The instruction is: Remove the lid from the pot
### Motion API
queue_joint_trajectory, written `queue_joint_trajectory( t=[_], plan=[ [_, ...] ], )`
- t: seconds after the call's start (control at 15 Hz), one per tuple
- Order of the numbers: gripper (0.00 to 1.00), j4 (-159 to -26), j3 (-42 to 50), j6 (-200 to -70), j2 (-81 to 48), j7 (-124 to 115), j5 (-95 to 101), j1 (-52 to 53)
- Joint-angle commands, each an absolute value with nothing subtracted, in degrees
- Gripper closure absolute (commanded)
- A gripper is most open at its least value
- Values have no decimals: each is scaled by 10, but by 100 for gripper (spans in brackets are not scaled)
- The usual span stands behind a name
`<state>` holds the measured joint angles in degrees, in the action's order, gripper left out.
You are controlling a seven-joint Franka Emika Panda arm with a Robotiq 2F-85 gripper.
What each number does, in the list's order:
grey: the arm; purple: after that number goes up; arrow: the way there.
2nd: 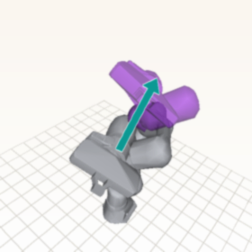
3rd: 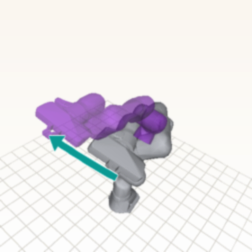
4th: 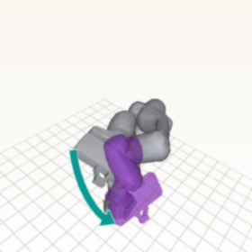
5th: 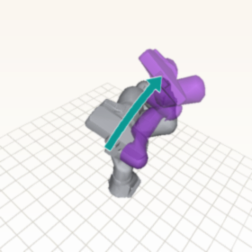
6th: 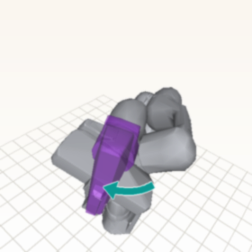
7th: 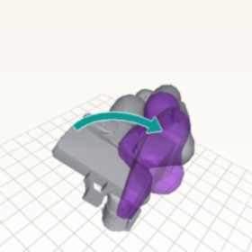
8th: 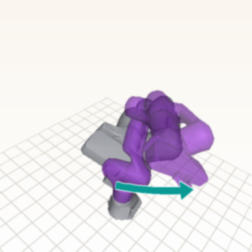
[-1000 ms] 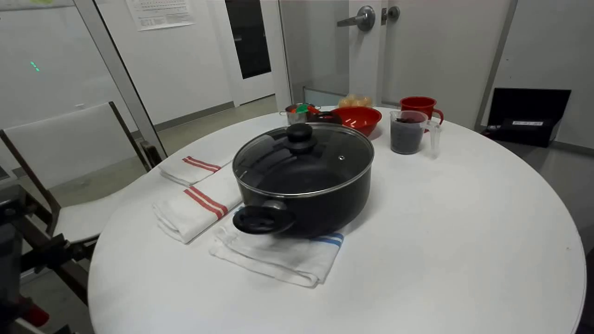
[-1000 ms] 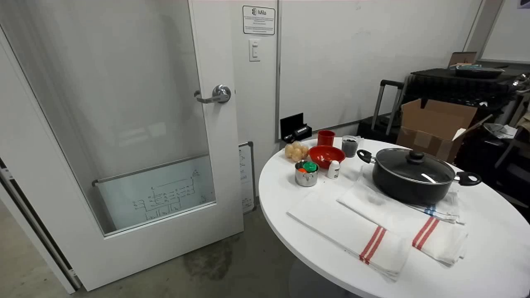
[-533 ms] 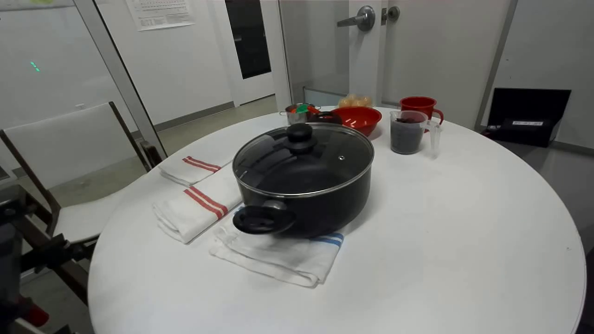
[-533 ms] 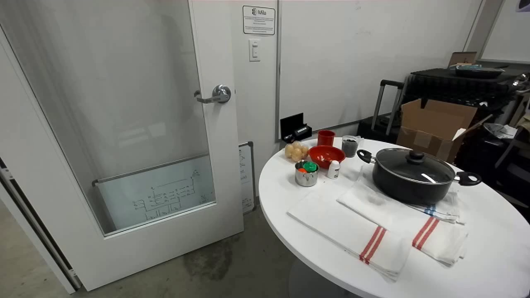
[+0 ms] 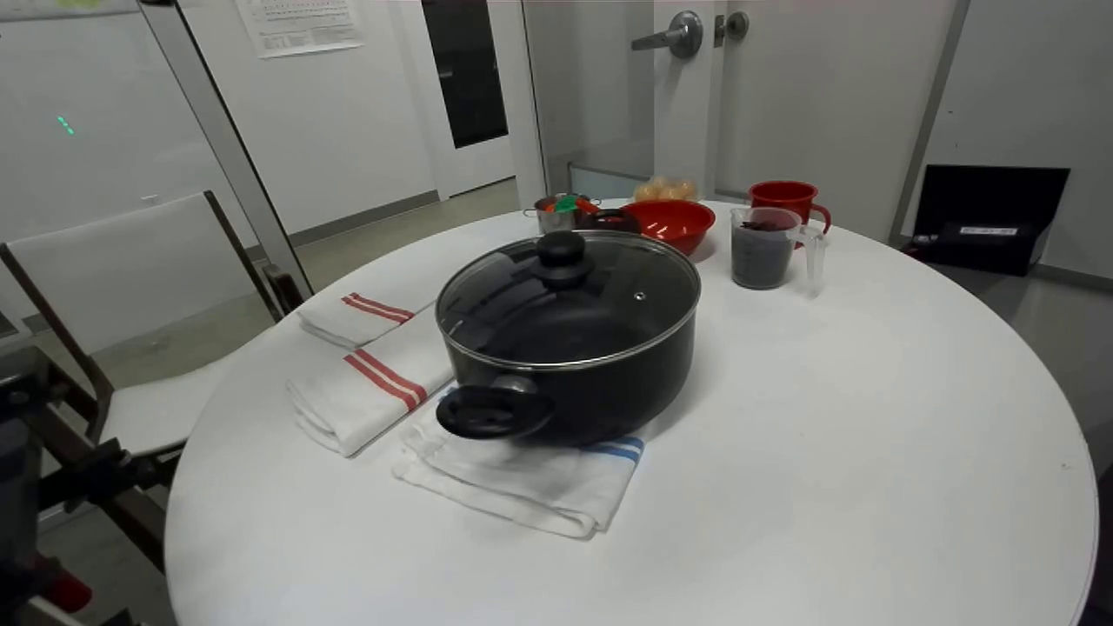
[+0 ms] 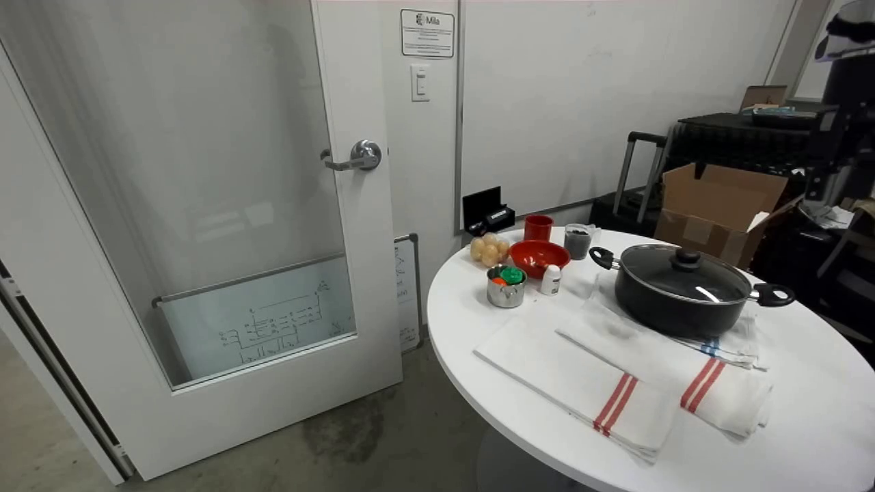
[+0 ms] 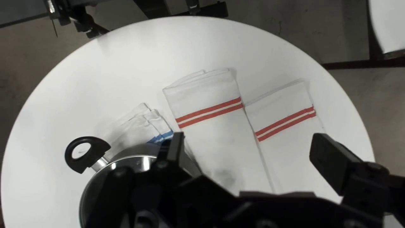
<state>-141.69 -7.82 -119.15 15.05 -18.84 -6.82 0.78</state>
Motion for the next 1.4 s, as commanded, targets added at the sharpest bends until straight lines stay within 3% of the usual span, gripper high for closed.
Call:
queue_joint_trajectory(
  t=[0.0,1.33],
  plan=[
    [0,-1387,-51,-1221,77,-181,-39,-9],
    [0,-1108,58,-1267,-305,-140,14,-36]
  ],
)
